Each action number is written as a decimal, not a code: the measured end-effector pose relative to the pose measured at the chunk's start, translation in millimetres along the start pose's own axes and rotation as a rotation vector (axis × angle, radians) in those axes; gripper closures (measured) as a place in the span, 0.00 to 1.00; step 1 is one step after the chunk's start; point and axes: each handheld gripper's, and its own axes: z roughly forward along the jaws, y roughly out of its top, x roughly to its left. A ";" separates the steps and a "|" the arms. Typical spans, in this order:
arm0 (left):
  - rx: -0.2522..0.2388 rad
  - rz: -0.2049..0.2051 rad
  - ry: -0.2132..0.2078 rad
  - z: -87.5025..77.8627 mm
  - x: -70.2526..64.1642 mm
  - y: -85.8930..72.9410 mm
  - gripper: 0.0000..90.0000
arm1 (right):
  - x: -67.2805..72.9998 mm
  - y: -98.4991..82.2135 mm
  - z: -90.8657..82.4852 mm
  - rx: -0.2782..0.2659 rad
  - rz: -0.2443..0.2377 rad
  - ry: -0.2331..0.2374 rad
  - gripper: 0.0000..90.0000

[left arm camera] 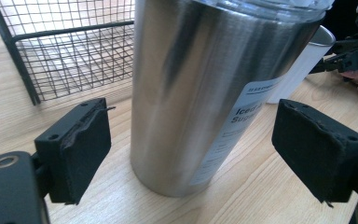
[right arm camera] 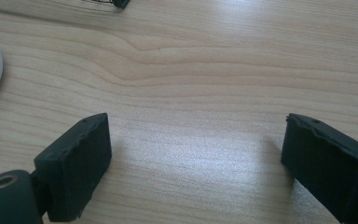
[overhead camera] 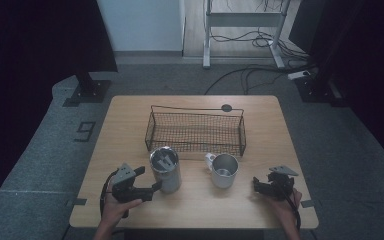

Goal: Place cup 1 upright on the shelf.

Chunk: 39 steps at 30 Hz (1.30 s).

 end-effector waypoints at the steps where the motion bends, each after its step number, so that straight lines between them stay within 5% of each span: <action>1: 0.001 0.002 -0.001 0.8 -0.5 0.5 0.13 | 0.0 0.0 0.0 0.000 0.000 0.000 0.09; 22: 0.006 0.026 -0.025 24.1 -3.7 14.8 0.06 | -0.3 0.1 0.1 0.000 0.003 -0.004 0.09; 39: 0.036 0.065 0.013 53.9 -6.9 19.5 0.01 | -0.3 0.0 0.1 0.000 0.003 -0.004 0.09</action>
